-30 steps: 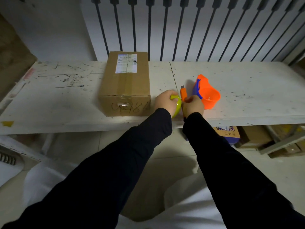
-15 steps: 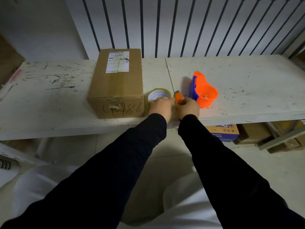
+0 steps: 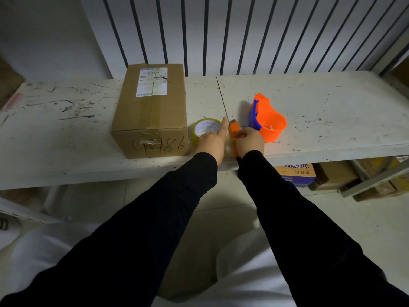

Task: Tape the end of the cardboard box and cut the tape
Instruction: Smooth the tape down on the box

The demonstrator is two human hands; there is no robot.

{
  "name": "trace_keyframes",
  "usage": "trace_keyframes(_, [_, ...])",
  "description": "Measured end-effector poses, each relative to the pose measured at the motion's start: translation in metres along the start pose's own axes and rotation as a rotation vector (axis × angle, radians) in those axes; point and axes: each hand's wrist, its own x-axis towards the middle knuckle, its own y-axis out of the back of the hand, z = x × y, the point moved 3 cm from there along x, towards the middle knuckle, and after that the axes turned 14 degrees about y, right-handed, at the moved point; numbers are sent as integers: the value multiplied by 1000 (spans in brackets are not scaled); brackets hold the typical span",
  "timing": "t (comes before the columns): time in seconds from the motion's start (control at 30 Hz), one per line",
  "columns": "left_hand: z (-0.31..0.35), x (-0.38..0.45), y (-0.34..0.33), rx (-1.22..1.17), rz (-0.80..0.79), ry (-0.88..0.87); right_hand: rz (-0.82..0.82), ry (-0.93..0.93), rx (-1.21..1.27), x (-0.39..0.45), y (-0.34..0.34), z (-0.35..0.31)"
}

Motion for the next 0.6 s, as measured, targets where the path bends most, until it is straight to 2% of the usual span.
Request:
trace_keyframes(0.2, [-2,-3,6,68,120,20,59,45,0,-3,6,-8])
trace_keyframes(0.43, [-10,-29,38,-179,307,-2,173,177,96,-14,3,-44])
trace_keyframes(0.6, [-42,-43,64,-282,407,79,129,322,140,-33,-18,-84])
